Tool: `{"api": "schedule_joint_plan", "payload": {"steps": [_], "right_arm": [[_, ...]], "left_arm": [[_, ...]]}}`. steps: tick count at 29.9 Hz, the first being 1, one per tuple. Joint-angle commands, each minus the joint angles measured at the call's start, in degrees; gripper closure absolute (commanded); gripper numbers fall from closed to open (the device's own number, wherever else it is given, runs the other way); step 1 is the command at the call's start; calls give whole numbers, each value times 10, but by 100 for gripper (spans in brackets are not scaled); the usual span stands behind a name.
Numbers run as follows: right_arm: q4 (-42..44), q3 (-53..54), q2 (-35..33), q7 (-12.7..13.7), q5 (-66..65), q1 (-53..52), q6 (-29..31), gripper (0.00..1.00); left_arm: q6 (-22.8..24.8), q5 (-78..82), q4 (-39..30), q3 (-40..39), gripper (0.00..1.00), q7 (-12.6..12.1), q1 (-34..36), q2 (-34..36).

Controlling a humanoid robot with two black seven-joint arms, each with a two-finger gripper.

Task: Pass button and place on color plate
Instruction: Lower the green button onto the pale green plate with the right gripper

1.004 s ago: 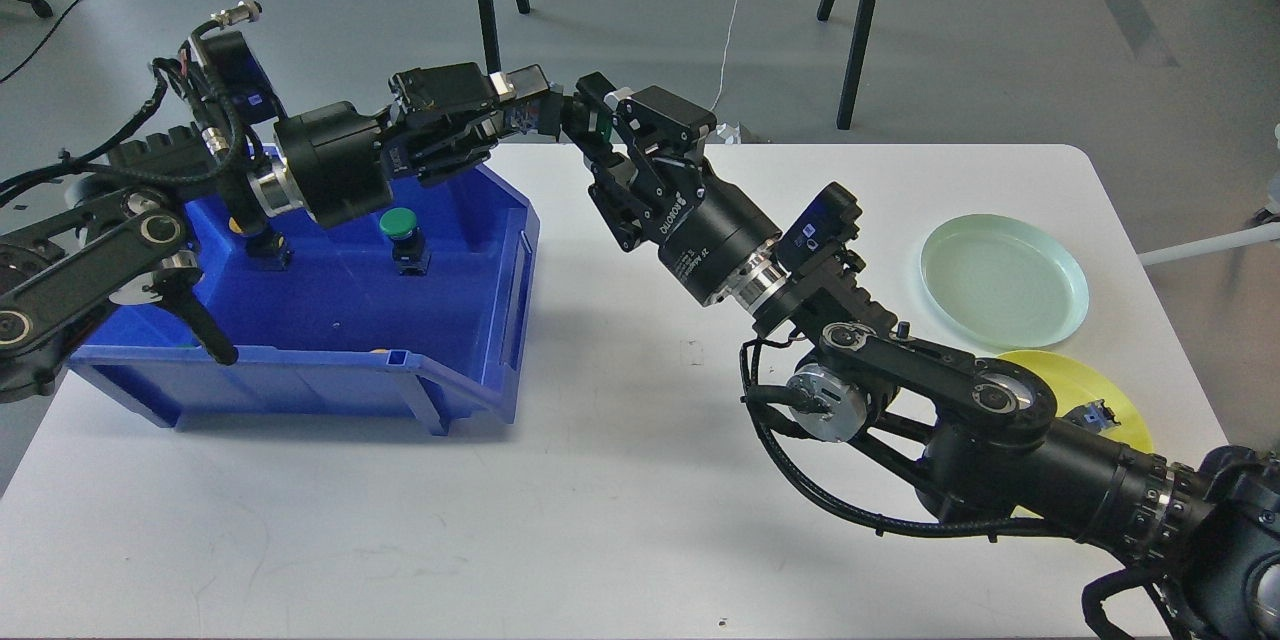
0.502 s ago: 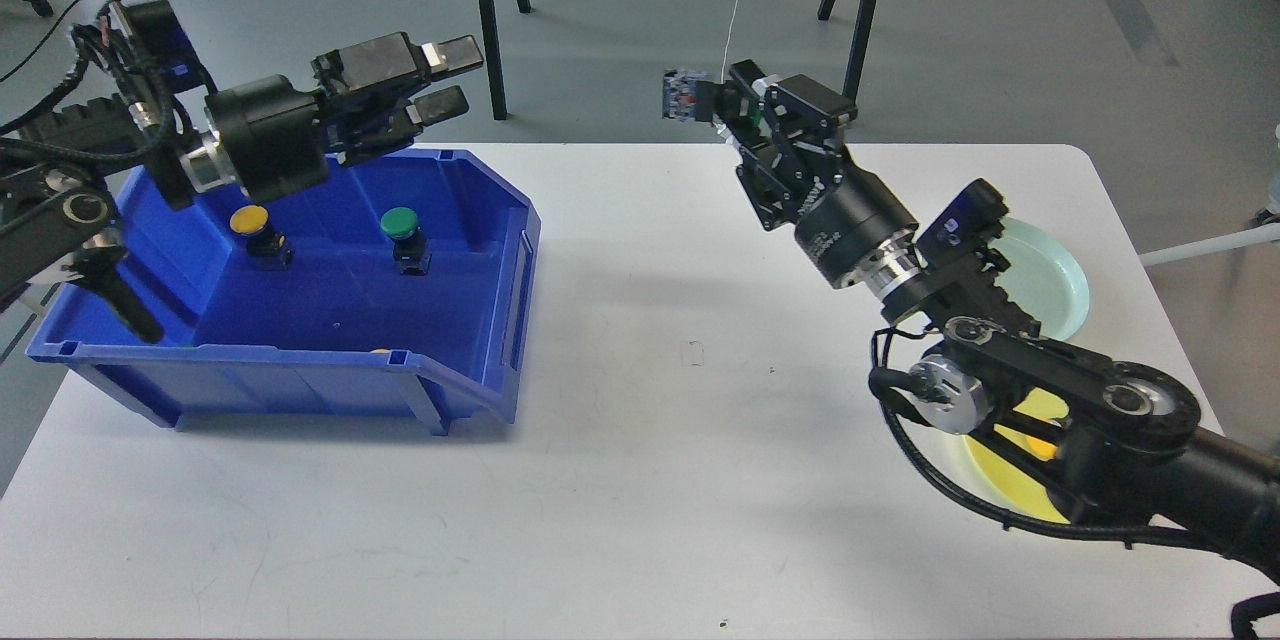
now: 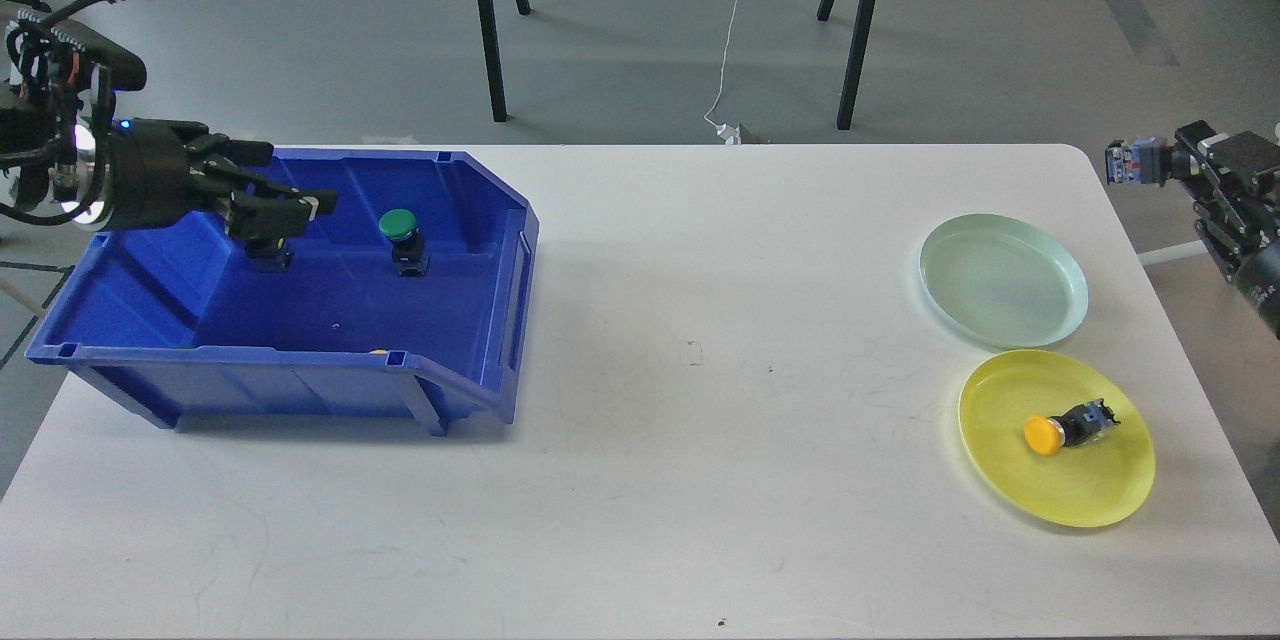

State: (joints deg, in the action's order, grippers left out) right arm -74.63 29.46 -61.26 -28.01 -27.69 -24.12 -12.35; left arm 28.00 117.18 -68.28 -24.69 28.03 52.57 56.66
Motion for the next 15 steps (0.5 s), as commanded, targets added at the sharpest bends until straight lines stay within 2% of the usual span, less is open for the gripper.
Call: {"api": "schedule_joint_plan", "payload": {"steps": [1,6,12,15], "right_arm": [[57,-33,31,0,-3,7,0,100],[140,-57,96,0,-5,3,1,100],[231,-79,182,0,-48,-25,3,100],[254,-96,214,0,-49,-51,17,99]], "left_arm": [[0,37,52,48,7,0,3,-28],[0,45,126,93,7,0,2,-81],[0,44,180,108,7,0,2,-121],[0,43,185,108,7,0,2,-128]]}}
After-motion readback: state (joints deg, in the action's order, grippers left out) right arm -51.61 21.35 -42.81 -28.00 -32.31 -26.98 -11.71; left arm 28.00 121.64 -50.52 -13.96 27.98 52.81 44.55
